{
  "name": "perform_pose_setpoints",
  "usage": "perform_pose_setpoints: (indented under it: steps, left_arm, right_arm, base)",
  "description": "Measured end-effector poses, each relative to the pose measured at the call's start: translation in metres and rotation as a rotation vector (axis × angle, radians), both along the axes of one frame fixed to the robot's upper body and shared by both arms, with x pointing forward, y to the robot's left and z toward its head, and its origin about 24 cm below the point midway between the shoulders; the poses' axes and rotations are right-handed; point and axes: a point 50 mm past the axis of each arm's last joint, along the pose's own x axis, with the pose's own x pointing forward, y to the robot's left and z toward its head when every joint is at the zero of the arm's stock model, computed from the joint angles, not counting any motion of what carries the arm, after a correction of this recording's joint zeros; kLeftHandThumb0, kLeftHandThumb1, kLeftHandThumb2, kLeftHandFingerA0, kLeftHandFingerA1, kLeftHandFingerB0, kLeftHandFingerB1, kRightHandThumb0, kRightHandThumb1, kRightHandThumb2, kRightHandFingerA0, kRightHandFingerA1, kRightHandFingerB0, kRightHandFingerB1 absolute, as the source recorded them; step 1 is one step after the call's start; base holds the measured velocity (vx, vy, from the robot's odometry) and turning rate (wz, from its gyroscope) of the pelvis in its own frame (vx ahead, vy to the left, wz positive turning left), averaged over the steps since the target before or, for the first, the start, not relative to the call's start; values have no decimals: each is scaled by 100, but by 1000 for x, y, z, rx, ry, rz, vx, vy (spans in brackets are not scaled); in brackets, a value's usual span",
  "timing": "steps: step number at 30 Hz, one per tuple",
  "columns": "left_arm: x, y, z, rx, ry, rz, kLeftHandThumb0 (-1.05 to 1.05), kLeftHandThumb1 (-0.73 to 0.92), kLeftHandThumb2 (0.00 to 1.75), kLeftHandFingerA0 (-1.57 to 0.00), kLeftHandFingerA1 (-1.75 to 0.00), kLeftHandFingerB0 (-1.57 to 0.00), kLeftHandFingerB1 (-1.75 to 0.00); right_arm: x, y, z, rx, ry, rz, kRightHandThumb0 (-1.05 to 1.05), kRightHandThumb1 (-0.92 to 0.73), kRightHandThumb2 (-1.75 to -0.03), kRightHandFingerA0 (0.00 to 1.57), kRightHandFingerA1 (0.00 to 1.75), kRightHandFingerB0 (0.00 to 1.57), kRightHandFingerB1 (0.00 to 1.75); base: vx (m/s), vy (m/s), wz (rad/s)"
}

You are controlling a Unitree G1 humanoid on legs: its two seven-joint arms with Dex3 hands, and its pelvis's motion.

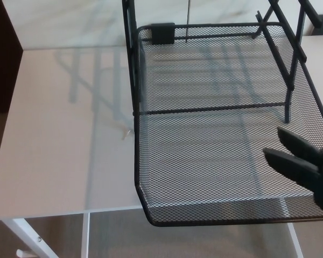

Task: The robot walk towards a table in front and then pushes a layer of a file tray back to its original position using its right hand

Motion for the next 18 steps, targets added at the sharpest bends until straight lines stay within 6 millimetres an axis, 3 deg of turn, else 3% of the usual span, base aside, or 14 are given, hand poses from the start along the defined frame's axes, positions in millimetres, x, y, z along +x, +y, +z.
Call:
perform_pose_setpoints:
  steps: [5,6,11,12,15,18]
  left_arm:
    - [1,-1,0,-1,-4,-3,-10,65,58,-50,-46,-33,-38]
    - [1,-1,0,-1,-4,-4,-9,66,58,-50,-46,-33,-38]
    - [2,-1,1,-1,-7,-7,-10,66,59,-50,-46,-33,-38]
    - [3,-1,1,-1,-9,-7,-10,65,59,-50,-46,-33,-38]
    - [4,-2,1,-2,-12,-9,-10,66,59,-50,-46,-33,-38]
    - [5,-2,2,-2,-15,-10,-10,66,58,-50,-46,-33,-38]
  right_arm:
    - [7,4,-7,-38,23,-14,-55,-37,-73,7,13,7,42]
    - [9,6,-9,-48,29,-17,-48,-33,-74,0,23,7,43]
    - [17,11,-16,-87,55,-31,-49,-33,-75,0,26,9,44]
    - [19,12,-19,-96,65,-35,-57,-37,-66,8,19,9,38]
    - [24,16,-24,-120,82,-41,-50,-34,-72,2,24,9,43]
    - [28,19,-30,-144,101,-48,-56,-39,-66,8,23,11,39]
  base:
    - [0,0,0]
    - [0,0,0]
    - [0,0,0]
    - [0,0,0]
    - [0,0,0]
    - [0,0,0]
